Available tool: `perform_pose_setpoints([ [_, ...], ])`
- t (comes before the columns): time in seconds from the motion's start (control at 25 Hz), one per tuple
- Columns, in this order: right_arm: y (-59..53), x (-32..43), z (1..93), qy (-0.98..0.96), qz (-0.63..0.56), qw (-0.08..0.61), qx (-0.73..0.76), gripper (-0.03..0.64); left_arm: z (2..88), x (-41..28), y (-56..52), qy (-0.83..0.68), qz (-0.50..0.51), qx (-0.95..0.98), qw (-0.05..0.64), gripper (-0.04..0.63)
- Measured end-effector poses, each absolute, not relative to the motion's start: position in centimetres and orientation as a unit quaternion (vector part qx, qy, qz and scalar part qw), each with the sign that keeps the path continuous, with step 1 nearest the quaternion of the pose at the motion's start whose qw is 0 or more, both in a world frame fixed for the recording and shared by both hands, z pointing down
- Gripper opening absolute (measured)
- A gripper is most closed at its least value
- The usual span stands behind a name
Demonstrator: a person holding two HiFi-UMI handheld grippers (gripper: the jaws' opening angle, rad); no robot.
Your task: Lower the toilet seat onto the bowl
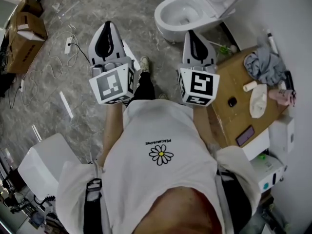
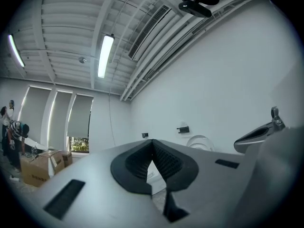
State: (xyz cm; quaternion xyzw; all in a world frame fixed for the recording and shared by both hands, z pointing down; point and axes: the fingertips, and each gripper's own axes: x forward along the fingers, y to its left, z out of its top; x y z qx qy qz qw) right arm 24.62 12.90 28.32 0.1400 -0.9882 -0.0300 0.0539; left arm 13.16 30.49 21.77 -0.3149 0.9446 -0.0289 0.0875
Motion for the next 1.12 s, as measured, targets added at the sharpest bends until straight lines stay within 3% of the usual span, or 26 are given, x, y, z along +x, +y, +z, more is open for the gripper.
perform_pose_setpoints([
  [0.36, 13.4, 16.9, 30.5, -0.984, -0.076, 0.090, 0.132, 0.031, 23.8, 6.2, 29.7, 0.947, -0.036, -0.313, 0.068, 0.020],
  [0.52, 13.3, 11.7, 30.5, -0.985, -0.088, 0.094, 0.118, 0.031, 23.0, 2.4, 29.2, 0.943, -0.024, -0.315, 0.103, 0.020],
  [1.12, 9.7, -5.8, 29.7, -0.977, -0.108, 0.122, 0.140, 0.031, 24.1, -16.2, 24.9, 0.936, -0.002, -0.346, 0.069, 0.020],
])
